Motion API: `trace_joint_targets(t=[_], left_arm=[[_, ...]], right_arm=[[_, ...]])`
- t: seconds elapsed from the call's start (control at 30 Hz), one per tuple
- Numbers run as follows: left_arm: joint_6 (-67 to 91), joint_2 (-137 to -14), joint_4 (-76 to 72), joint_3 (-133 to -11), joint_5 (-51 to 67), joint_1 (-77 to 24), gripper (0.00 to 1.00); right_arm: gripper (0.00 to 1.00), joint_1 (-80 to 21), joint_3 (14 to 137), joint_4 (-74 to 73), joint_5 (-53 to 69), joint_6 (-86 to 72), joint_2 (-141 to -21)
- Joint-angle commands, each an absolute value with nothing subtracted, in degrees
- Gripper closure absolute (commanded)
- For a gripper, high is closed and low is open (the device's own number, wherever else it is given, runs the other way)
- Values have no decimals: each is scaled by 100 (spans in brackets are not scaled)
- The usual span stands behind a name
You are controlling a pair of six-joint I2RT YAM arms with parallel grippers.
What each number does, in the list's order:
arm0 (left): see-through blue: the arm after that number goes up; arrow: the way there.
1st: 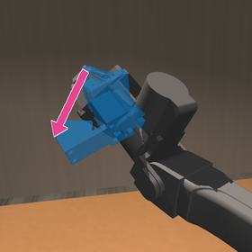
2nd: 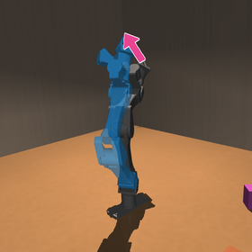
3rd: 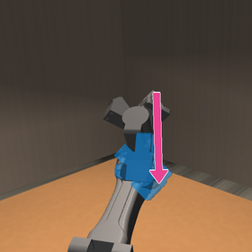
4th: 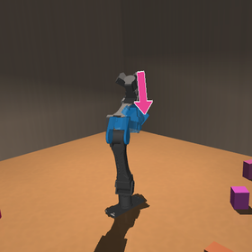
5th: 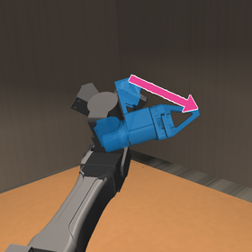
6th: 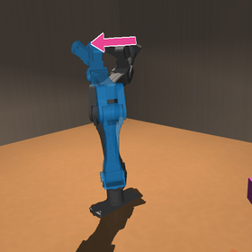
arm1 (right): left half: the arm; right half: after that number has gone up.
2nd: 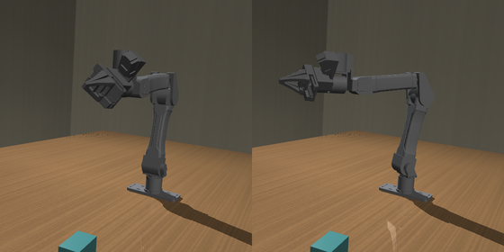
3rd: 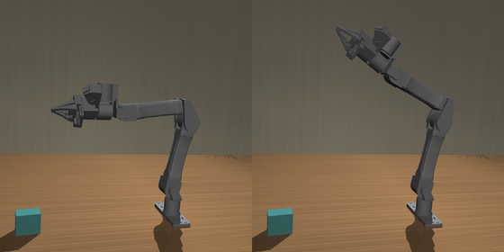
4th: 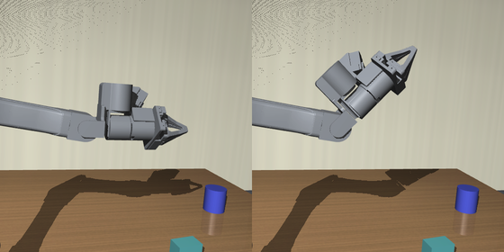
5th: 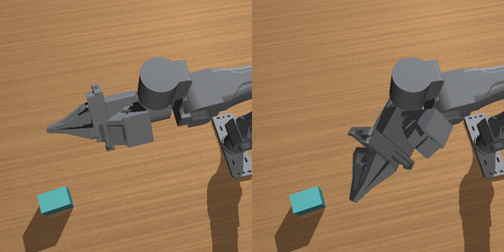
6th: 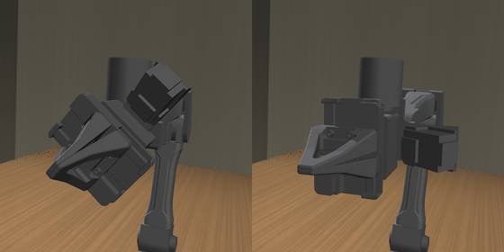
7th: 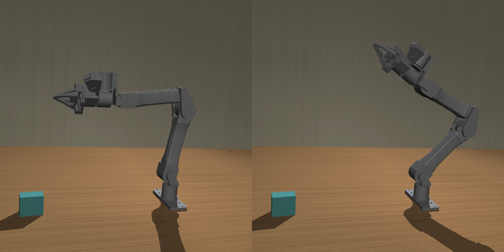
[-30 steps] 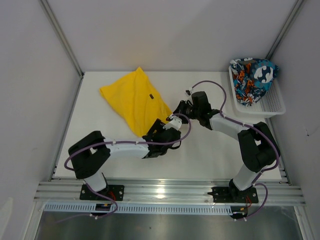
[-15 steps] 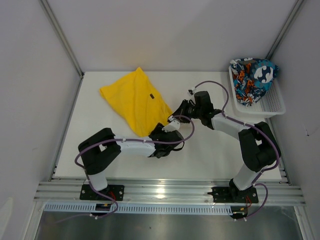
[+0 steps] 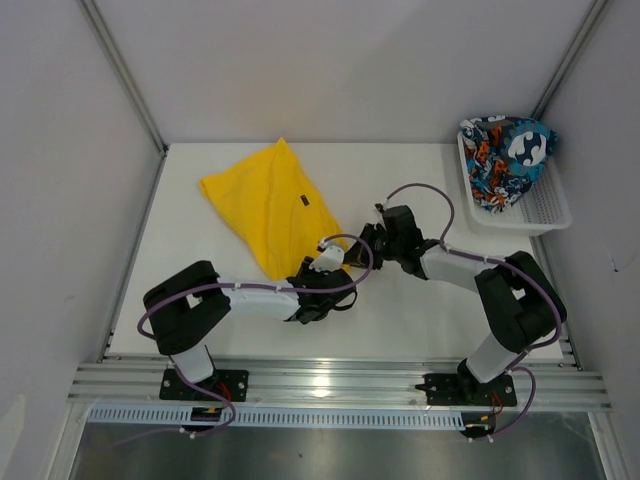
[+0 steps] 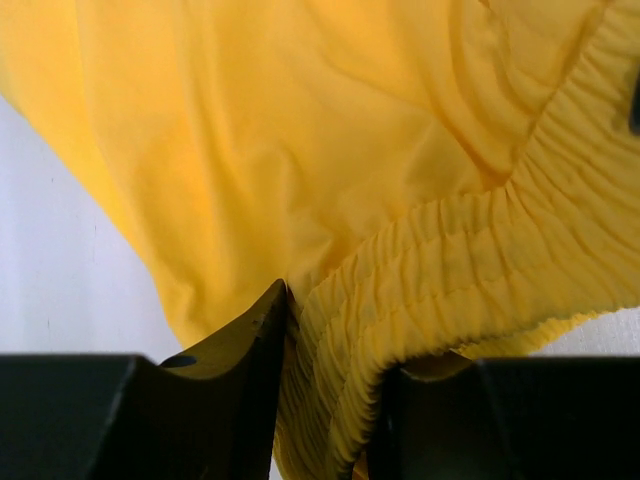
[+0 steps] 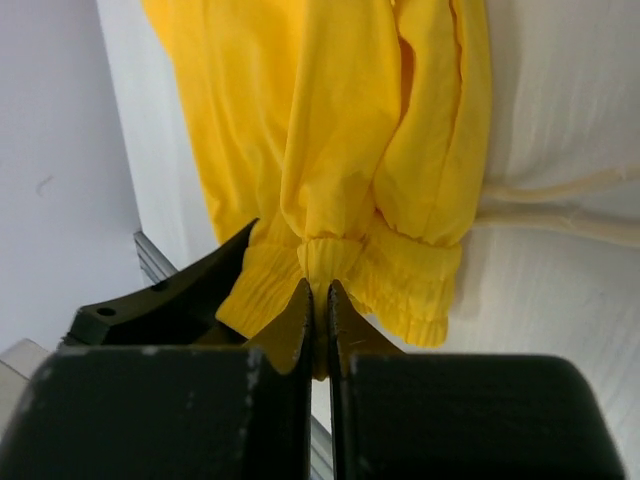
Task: Fold and stack the shorts
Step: Fold the shorts
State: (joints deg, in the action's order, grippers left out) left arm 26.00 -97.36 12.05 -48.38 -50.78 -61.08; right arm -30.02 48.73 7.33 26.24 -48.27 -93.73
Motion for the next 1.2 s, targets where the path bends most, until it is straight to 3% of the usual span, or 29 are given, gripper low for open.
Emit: trace_joint_targets(t=[0.0, 0.13, 0.23, 0.53, 0.77, 1.0, 1.07, 1.1, 1.17], left_arm=[[2891, -9746, 1011, -4720, -4940, -6117, 66], [2953, -9826, 888, -4623, -4834, -6117, 68], [2971, -9826, 695, -4500, -4755, -6126, 69], [2813, -9782, 239, -4237, -4580, -6170, 71], [2742, -9738, 97, -4166, -4500, -6222, 70], [2698, -9817, 44, -4175, -4500, -6310, 70], [2707, -9852, 53, -4184, -4509, -6328, 70], [2716, -9870, 88, -4210, -4526, -6337, 71], [2759, -9879, 167, -4227, -4614, -6354, 71]], right_arm=[[100, -3199, 4650, 738, 2048, -4623, -9184], [97, -3322, 4614, 485, 1636, -4413, -9150], [80, -3428, 4640, 247, 1434, -4245, -9097], [47, -3498, 4720, 35, 1388, -3982, -9333], [44, -3498, 4755, 131, 1696, -4051, -9641], [51, -3445, 4598, 1115, 2652, -4517, -10098], [71, -3402, 4535, 1466, 2812, -4745, -10195], [90, -3384, 4535, 1511, 2882, -4772, -10204], [100, -3323, 4561, 1468, 2892, -4781, -10195]])
